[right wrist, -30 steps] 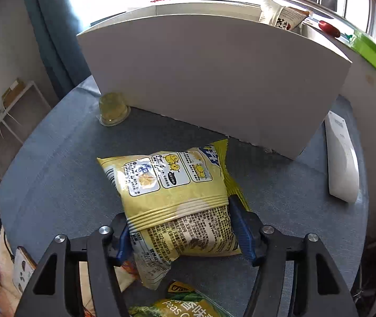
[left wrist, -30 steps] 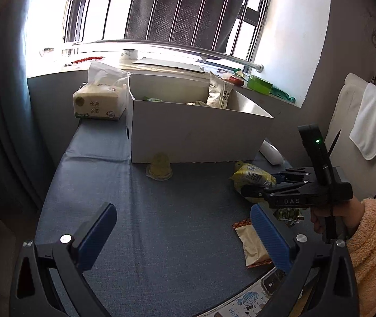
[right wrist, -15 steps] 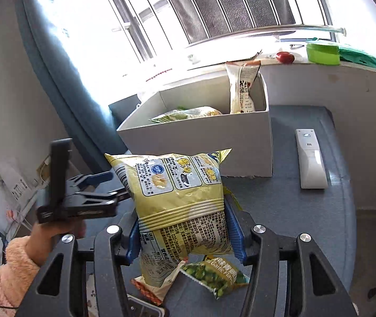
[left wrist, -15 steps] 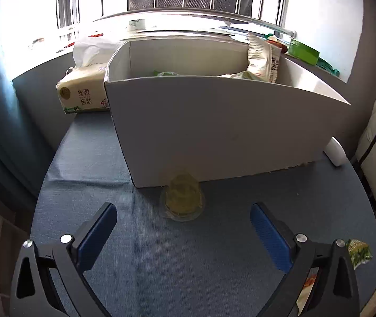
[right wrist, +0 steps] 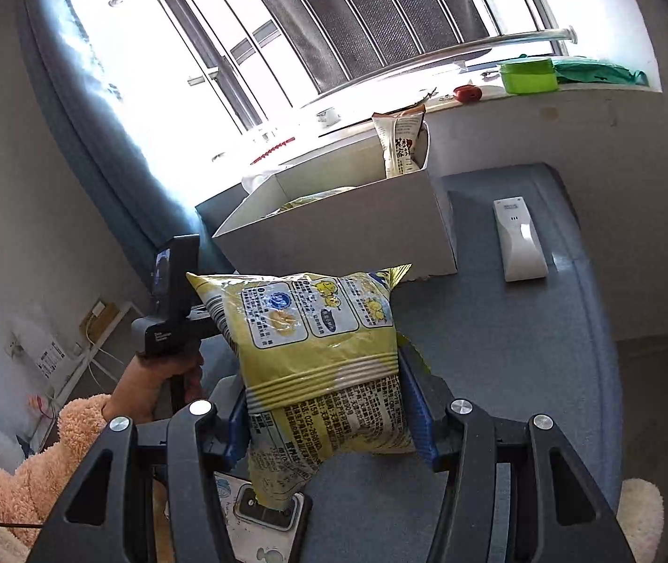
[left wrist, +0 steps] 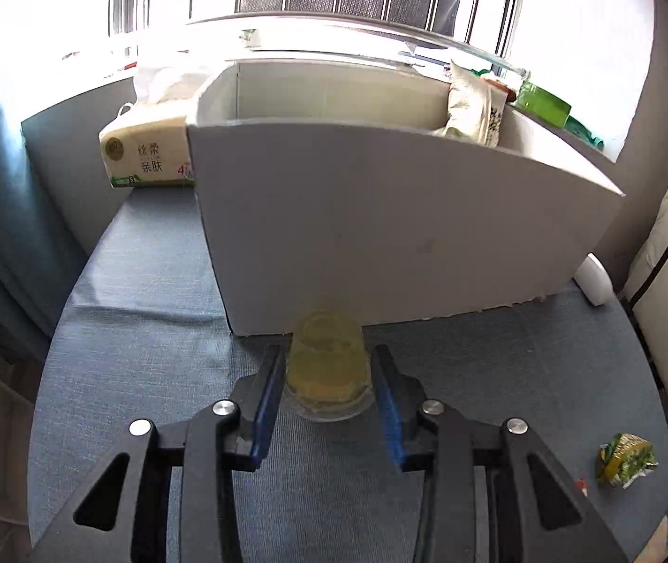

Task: Organize snacks
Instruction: 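Drop the jelly cup and yellow chip bag into the box, open both grippers, then grasp the beige bread packet with left gripper while right gripper grasps green pea bag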

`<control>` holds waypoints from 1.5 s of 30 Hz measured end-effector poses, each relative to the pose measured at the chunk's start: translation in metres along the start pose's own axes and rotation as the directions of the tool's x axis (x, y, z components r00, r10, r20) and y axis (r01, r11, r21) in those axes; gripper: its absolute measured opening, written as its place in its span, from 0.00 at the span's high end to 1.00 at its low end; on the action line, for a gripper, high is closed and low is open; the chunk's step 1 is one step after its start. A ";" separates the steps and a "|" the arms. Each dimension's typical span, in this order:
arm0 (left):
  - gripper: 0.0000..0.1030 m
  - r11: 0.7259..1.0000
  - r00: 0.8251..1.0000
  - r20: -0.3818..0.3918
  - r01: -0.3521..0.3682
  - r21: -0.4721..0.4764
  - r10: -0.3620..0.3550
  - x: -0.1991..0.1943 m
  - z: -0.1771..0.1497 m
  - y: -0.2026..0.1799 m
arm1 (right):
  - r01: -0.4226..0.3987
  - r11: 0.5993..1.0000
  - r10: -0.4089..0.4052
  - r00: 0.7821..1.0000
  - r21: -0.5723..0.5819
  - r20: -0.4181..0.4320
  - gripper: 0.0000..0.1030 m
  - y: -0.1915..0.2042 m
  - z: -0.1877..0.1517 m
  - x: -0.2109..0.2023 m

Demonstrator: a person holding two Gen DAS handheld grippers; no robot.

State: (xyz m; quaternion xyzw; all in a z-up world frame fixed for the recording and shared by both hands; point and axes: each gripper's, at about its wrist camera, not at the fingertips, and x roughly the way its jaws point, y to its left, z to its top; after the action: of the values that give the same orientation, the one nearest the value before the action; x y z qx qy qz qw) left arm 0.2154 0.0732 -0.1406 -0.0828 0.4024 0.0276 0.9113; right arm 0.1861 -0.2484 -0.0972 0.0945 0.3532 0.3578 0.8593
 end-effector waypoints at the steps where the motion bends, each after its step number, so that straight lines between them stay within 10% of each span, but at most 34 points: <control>1: 0.60 1.000 1.000 0.018 0.005 0.004 -0.005 -0.010 0.000 0.000 | -0.001 1.000 0.001 1.000 0.002 0.005 0.43 0.000 0.002 0.000; 12: 0.60 0.994 0.960 0.259 0.102 0.031 -0.106 -0.110 0.079 -0.005 | -0.025 1.000 0.025 0.998 -0.009 0.059 0.43 0.018 0.080 0.023; 22: 0.59 0.999 0.983 0.181 0.041 0.000 -0.040 -0.049 0.163 -0.011 | 0.100 0.995 -0.099 0.995 -0.009 0.002 0.43 0.012 0.191 0.109; 24: 0.34 0.999 0.991 0.125 0.038 -0.014 -0.036 -0.039 0.167 -0.009 | 0.140 0.989 -0.141 0.990 -0.035 -0.015 0.41 0.010 0.201 0.122; 25: 0.02 0.999 0.992 0.121 0.035 -0.027 -0.031 -0.038 0.167 -0.007 | 0.169 0.985 -0.170 0.985 -0.040 -0.031 0.36 0.008 0.205 0.127; 28: 0.00 1.000 0.988 0.154 0.010 -0.017 -0.008 -0.046 0.163 -0.005 | 0.182 0.983 -0.181 0.983 -0.024 0.030 0.00 0.006 0.207 0.118; 37: 0.00 0.994 0.978 0.196 0.047 0.103 -0.067 -0.093 0.126 -0.021 | 0.087 0.995 -0.084 0.995 -0.059 0.046 0.00 0.022 0.181 0.075; 45: 0.00 0.977 0.969 0.213 0.086 0.193 -0.128 -0.139 0.025 -0.044 | 0.087 0.972 -0.091 0.996 -0.218 -0.009 0.00 0.039 0.082 0.030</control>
State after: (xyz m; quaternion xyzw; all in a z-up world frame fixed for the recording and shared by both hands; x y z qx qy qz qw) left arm 0.1448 0.0369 -0.0158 -0.0169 0.2926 -0.0495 0.9548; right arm 0.2352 -0.1919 -0.0373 -0.0192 0.3240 0.3562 0.8762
